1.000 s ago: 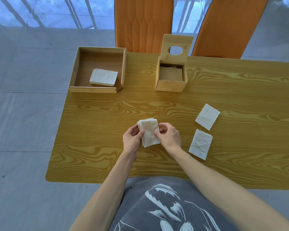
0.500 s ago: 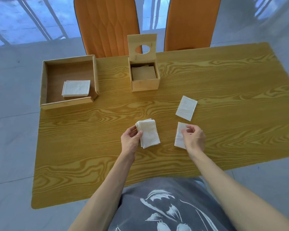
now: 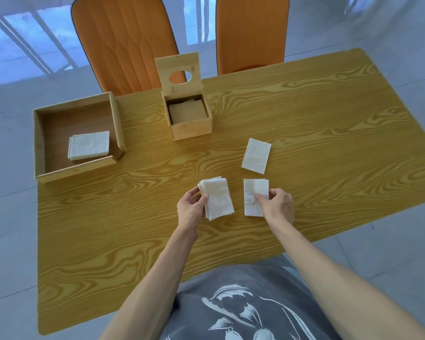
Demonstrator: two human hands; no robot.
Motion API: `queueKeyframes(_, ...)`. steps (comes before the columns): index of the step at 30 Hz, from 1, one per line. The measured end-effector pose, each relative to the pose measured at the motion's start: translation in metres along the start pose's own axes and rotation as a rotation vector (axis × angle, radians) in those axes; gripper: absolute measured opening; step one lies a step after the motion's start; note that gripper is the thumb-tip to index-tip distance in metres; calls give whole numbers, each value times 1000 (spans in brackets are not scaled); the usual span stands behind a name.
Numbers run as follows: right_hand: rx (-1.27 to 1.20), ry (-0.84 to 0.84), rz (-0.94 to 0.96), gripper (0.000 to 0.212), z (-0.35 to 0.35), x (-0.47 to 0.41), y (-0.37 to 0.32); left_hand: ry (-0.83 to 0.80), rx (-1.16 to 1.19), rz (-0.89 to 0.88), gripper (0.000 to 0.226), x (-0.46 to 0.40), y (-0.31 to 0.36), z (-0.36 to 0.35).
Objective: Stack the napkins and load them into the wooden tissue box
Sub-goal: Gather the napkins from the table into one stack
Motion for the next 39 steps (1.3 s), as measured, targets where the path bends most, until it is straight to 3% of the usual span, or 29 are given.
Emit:
queueKeyframes(4,-35,8,69,25,2,4,-2,-7,-9,9,27,1,2,-2)
queueKeyframes(8,-47,56,172,28,3,8,-7,-6,-7,21,29,0,1,-2)
queueKeyframes(14,-193,-40,168,25,4,7,-8,-3,-1,18,29,-1,-1,-1)
queueKeyframes(16,-295,-129,138,28,4,6,-7,-2,1,16,28,-2,-2,-1)
queueKeyframes(19,-552,-401,35,27,-1,2,-5,-5,9,11,27,-4,-4,0)
queueKeyframes(23,-632,-630,3,31,-11,4,-8,-5,24,18,26,-5,-6,1)
queueKeyframes(27,-592,-741,29,34,-24,17,-19,-15,13,20,30,-4,-5,2)
queueKeyframes(34,-427,-769,118,32,-49,31,-38,-22,33,13,37,-3,-4,3)
queueKeyframes(39,-272,-661,188,29,-62,29,-42,14,58,32,31,-3,-4,3)
Point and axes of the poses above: each hand's wrist, its own x-axis away from the middle knuckle, its own z-axis out of the back of the hand, y = z × x, the point moved 4 cm from there along -x, towards the middle knuckle, and after that the axes turned 14 degrees about -z, right-handed, at the moved point
